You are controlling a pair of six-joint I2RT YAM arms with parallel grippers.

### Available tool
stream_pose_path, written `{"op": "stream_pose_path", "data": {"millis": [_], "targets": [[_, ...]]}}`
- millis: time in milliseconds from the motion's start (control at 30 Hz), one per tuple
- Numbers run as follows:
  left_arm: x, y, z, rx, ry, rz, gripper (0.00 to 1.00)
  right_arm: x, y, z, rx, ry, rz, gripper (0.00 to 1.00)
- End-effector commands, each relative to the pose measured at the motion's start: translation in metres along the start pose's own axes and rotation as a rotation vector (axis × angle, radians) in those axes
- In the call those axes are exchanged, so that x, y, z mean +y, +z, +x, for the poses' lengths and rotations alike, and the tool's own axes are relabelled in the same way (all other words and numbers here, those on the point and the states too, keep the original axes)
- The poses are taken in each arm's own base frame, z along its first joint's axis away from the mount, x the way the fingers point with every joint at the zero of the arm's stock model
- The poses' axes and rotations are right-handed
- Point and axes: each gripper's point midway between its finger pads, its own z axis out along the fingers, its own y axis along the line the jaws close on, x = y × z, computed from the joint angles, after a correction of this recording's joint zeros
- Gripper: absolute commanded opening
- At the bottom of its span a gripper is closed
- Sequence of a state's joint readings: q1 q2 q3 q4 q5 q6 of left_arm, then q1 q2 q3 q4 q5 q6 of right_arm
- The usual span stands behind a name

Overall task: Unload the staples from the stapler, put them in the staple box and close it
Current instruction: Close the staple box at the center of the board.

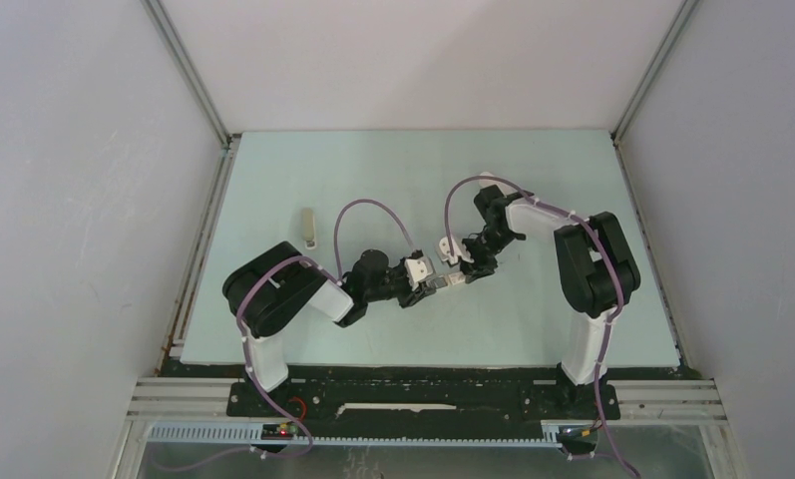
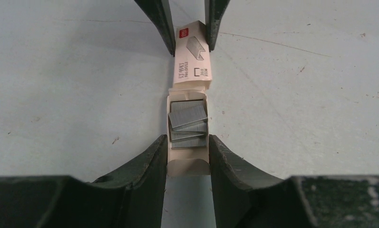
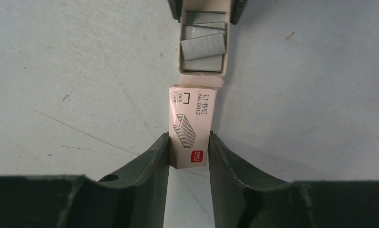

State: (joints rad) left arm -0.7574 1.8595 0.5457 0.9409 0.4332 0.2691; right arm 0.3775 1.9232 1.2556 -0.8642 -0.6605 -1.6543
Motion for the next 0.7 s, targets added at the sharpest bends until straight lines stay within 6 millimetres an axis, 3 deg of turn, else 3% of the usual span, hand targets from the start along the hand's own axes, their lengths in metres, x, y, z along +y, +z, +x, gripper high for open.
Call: {"op": "stream_pose_path", "data": {"millis": [0,400,667], "targets": [[-0.005,0.002,-0.013,-0.059,0.022,0.020,0.42,0.008,-0.007,-0.010,0.014,-0.093,-0.011,0.42],[-0.012,0.004,-0.016,-0.083,0.006,0.063,0.42,-0.003,-0.006,-0.013,0.003,-0.045,0.043,0.42],[-0.014,0.005,-0.019,-0.104,0.002,0.075,0.42,0.006,-0.003,-0.011,0.026,-0.075,0.019,0.42]]}}
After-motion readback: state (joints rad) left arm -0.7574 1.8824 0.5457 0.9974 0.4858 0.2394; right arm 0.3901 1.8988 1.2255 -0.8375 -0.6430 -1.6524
